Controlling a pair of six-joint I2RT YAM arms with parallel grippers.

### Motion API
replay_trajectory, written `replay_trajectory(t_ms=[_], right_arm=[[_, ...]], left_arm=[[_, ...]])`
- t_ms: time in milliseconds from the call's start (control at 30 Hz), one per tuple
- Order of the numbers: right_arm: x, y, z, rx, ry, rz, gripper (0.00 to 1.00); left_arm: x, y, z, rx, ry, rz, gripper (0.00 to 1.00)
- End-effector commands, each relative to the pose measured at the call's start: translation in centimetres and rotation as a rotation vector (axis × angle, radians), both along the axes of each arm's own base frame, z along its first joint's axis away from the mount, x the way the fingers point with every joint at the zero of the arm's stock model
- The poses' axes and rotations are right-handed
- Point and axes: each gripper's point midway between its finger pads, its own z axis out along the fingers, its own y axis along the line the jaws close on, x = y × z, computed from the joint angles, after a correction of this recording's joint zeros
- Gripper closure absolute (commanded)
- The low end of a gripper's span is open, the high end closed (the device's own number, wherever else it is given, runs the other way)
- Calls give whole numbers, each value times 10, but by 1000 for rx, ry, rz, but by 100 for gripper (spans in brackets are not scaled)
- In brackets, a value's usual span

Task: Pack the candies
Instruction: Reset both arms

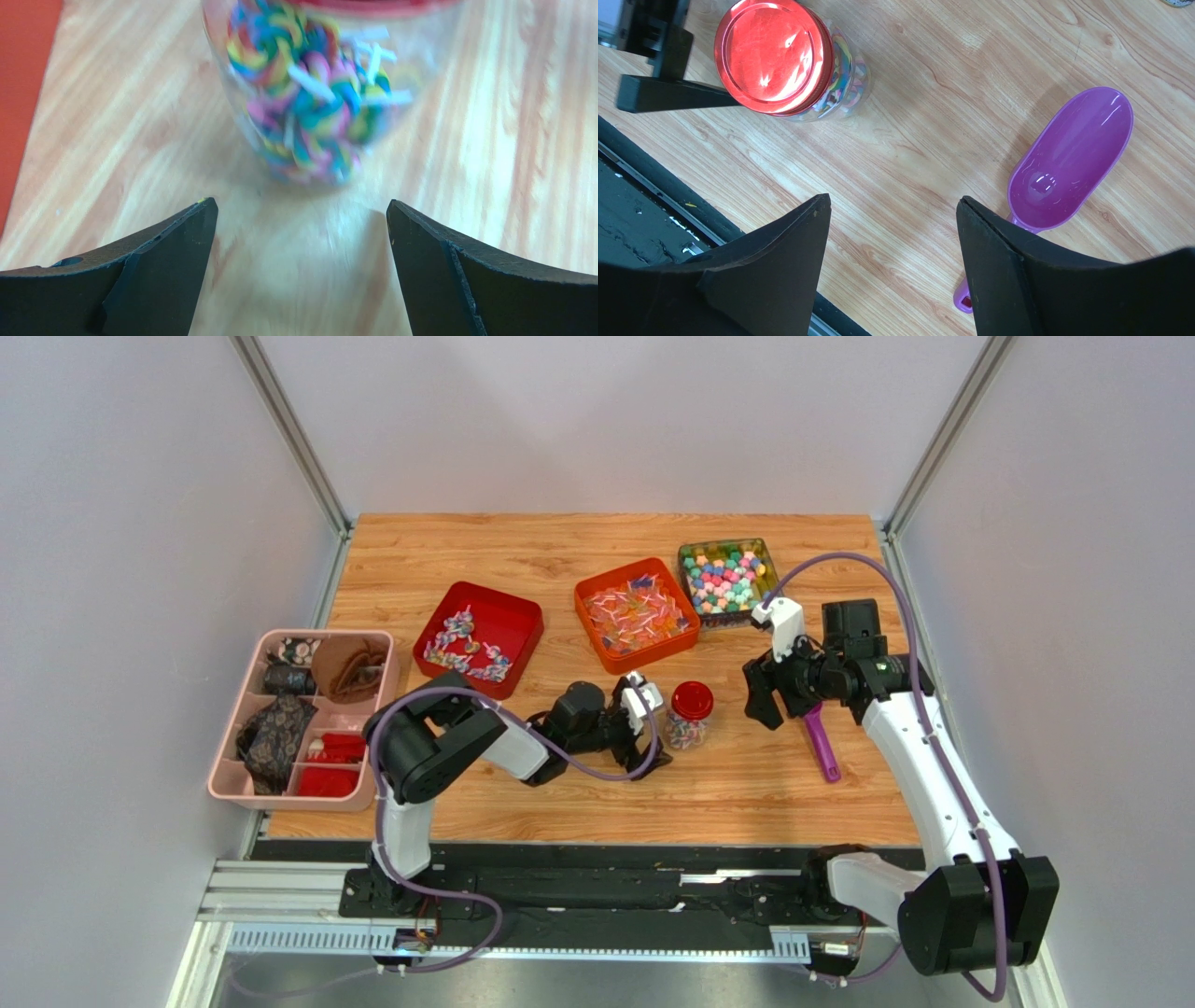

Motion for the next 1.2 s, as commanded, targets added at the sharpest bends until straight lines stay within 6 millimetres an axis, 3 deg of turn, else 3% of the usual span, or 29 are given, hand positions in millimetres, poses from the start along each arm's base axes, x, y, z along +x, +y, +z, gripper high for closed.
replay_trajectory(t_ms=[0,167,367,400,467,633,667,700,767,800,867,900,967,1000,1167], right_arm=[[7,4,12,25,-50,0,29],[9,3,13,23,-56,-18,29],[15,4,23,37,-83,-44,26],[16,4,25,40,-82,-54,24],[16,5,35,53,-104,-58,18],[11,8,70,62,-184,-11,15],[9,7,74,54,-191,-5,13],[9,4,80,43,-209,-11,12],[6,2,103,34,-268,-8,10],[5,3,112,40,-287,-5,9],[-3,6,138,60,-340,19,8],[-9,12,147,87,-358,53,8],[-23,18,169,115,-415,100,8],[-35,25,181,153,-444,152,8],[-83,45,213,237,-548,325,6]], left_arm=[[-30,15,10,23,38,-127,1],[-54,22,46,40,-14,-273,1],[-61,45,121,144,-45,-358,1],[-56,56,143,169,-28,-340,1],[-52,70,166,173,-38,-354,1],[-27,129,257,84,-43,-232,1],[-33,139,268,78,-28,-222,1],[-30,146,294,54,-70,-202,1],[-35,165,320,13,-74,-174,1],[-38,170,344,-12,-118,-171,1],[-52,183,365,-48,-115,-181,1],[-59,186,388,-69,-159,-189,1],[-73,191,402,-96,-138,-215,1],[-80,194,419,-103,-177,-214,1],[-99,199,442,-127,-245,-191,1]])
